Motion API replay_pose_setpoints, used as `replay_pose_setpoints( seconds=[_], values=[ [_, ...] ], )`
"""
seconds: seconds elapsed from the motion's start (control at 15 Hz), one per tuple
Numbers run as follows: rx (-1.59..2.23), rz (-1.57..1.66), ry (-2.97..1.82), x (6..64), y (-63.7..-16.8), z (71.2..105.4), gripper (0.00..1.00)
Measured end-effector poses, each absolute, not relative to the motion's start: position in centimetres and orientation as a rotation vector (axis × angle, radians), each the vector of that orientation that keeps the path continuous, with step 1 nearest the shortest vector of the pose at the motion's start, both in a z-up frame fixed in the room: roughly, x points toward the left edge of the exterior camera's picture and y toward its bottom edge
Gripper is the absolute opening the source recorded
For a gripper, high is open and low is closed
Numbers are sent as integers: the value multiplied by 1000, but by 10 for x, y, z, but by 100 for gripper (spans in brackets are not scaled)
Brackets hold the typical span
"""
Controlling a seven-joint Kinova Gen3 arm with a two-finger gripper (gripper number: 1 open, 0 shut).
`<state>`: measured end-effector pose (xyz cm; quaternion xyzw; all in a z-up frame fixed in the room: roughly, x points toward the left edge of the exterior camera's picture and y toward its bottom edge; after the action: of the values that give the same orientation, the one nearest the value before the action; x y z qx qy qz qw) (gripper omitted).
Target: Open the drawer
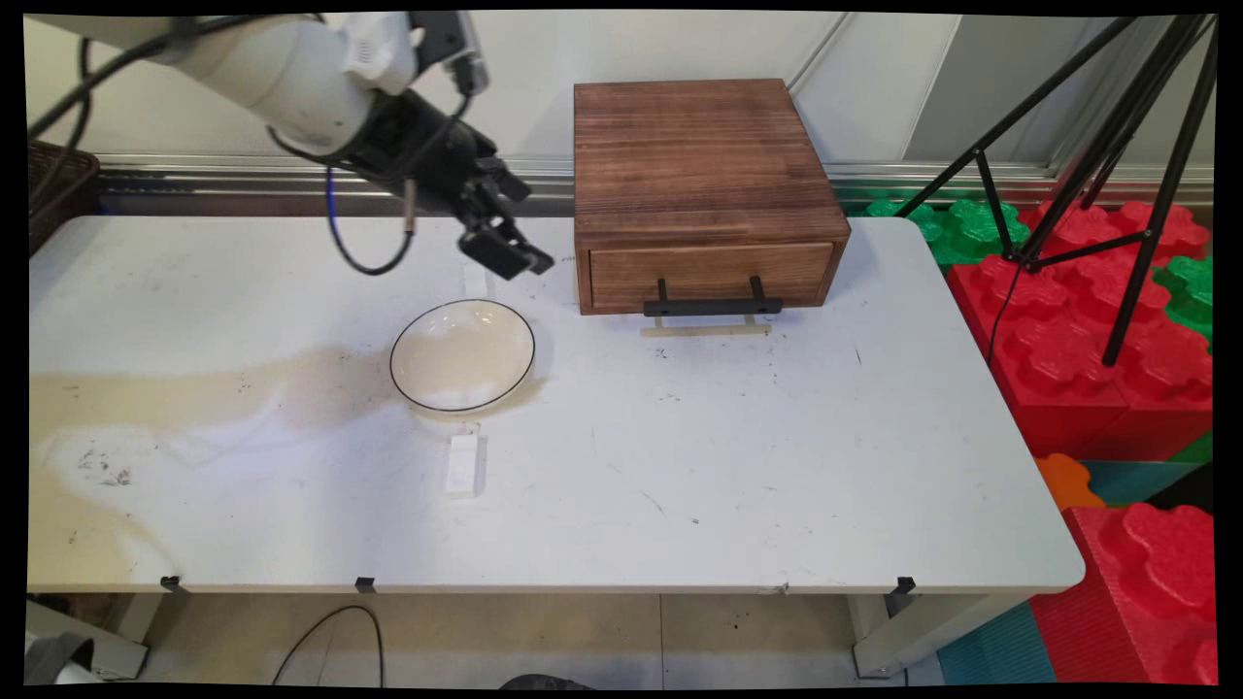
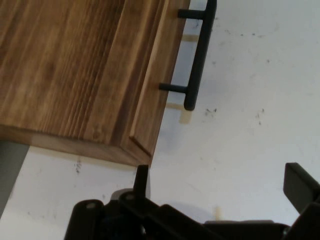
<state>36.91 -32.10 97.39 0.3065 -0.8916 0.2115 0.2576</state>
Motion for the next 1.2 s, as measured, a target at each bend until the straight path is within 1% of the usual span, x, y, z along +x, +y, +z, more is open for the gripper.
replay_pose_setpoints(
  seconds=[0.67,1.2],
  values=[
    [823,562,-2499,314,-364,955,100],
    [807,535,-2594,255,-394,929,100]
  ],
)
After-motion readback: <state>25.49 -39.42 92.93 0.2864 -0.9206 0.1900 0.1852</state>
